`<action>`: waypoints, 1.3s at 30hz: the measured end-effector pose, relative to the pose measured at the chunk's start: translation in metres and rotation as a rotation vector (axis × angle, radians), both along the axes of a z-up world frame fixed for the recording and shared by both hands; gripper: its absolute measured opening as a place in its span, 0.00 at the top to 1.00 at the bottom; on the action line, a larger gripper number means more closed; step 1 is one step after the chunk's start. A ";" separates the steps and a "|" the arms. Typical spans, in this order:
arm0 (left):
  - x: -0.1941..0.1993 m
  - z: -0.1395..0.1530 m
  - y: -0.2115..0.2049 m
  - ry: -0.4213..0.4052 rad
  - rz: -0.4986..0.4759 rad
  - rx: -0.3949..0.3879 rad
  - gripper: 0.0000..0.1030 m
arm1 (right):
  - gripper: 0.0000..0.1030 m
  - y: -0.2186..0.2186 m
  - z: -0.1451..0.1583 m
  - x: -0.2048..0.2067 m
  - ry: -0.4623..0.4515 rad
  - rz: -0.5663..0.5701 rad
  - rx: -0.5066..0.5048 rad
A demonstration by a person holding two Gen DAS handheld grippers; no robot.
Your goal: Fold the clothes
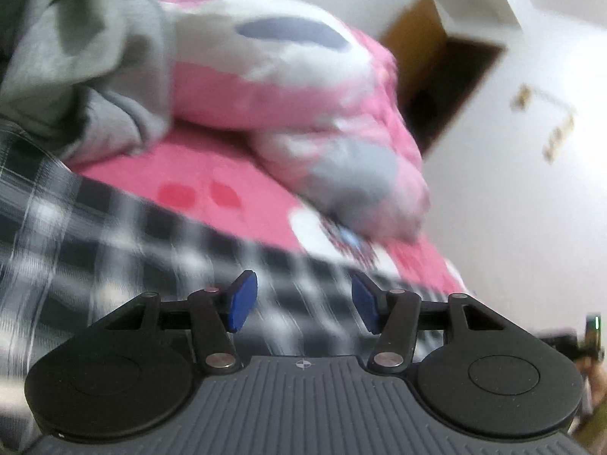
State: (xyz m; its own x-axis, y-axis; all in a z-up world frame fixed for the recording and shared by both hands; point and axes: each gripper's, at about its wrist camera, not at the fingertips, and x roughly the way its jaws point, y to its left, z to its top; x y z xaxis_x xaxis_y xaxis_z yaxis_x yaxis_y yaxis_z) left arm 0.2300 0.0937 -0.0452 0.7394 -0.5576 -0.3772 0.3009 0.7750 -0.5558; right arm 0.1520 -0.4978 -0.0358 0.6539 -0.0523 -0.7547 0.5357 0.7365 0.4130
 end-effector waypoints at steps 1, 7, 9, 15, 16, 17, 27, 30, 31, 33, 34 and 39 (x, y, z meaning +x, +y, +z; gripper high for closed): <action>-0.012 0.003 -0.003 0.006 -0.035 0.012 0.45 | 0.64 0.010 0.002 -0.009 -0.015 0.043 0.005; -0.095 0.004 -0.022 -0.016 -0.231 0.141 0.37 | 0.49 0.071 0.011 -0.060 -0.114 0.309 0.141; -0.121 0.003 -0.033 -0.044 -0.257 0.223 0.35 | 0.43 0.094 0.012 -0.072 -0.130 0.403 0.120; -0.160 -0.002 -0.053 -0.088 -0.243 0.355 0.35 | 0.38 0.162 -0.003 -0.085 -0.087 0.613 -0.094; -0.164 -0.003 -0.057 -0.103 -0.227 0.390 0.35 | 0.60 0.171 -0.009 -0.087 -0.066 0.646 -0.126; -0.167 -0.004 -0.060 -0.115 -0.216 0.417 0.35 | 0.81 0.180 -0.015 -0.090 -0.050 0.673 -0.163; -0.195 -0.001 -0.074 -0.170 -0.216 0.509 0.34 | 0.95 0.120 0.014 -0.228 -0.308 0.237 -0.009; -0.201 -0.002 -0.086 -0.196 -0.258 0.531 0.33 | 0.95 0.100 0.002 -0.270 -0.291 0.097 0.051; -0.203 -0.003 -0.091 -0.205 -0.274 0.543 0.33 | 0.95 0.094 -0.003 -0.283 -0.284 0.057 0.077; -0.206 -0.007 -0.103 -0.223 -0.315 0.578 0.32 | 0.95 0.086 -0.013 -0.304 -0.263 -0.010 0.134; -0.208 -0.009 -0.109 -0.237 -0.332 0.600 0.31 | 0.95 0.083 -0.018 -0.312 -0.249 -0.037 0.156; -0.222 -0.026 -0.138 -0.360 -0.398 0.770 0.19 | 0.91 0.065 -0.019 -0.338 -0.257 -0.158 0.153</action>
State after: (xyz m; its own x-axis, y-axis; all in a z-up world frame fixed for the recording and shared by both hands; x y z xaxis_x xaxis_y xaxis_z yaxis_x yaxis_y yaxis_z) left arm 0.0081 -0.0440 -0.0714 0.6919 -0.4872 -0.5329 0.6773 0.6936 0.2452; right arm -0.1856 -0.4325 -0.0548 0.8166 -0.0673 -0.5733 0.5025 0.5717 0.6486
